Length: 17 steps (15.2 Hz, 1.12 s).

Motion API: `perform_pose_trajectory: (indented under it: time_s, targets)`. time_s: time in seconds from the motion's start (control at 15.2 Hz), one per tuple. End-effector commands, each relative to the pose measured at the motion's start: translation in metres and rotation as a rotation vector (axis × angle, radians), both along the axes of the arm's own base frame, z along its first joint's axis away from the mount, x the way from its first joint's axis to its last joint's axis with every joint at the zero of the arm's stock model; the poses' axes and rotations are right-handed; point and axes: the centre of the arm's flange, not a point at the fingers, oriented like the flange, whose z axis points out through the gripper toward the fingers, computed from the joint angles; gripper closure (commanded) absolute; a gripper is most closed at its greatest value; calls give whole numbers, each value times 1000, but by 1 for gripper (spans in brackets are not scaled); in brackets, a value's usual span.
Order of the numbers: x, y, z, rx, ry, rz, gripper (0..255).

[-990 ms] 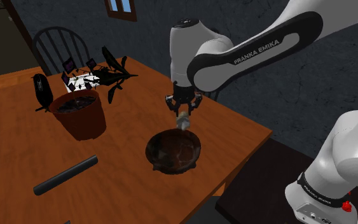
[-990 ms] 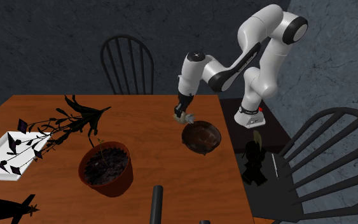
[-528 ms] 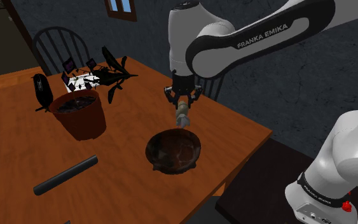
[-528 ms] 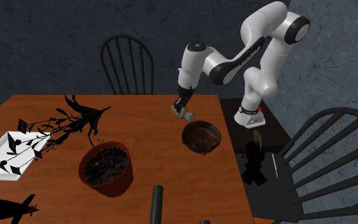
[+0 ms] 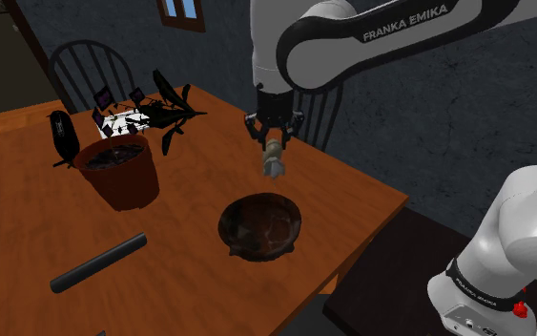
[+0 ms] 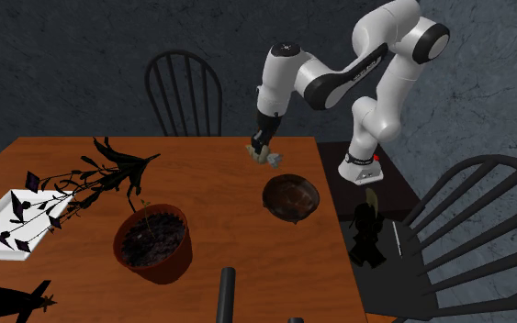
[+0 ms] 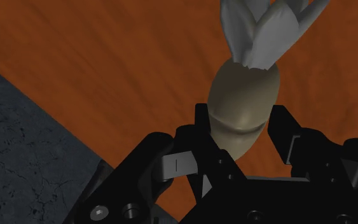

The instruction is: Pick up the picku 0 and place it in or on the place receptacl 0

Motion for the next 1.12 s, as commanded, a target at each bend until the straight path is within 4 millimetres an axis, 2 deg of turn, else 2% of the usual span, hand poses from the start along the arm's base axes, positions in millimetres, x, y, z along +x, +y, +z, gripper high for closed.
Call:
perform_pose_trajectory:
  time_s: [0.0,0.46,1.06]
  targets:
    - [-1,-1,11,0,0,0,255]
    - [-1,-1,44,0,0,0,255]
    - [-60,100,63,0,0,0,255]
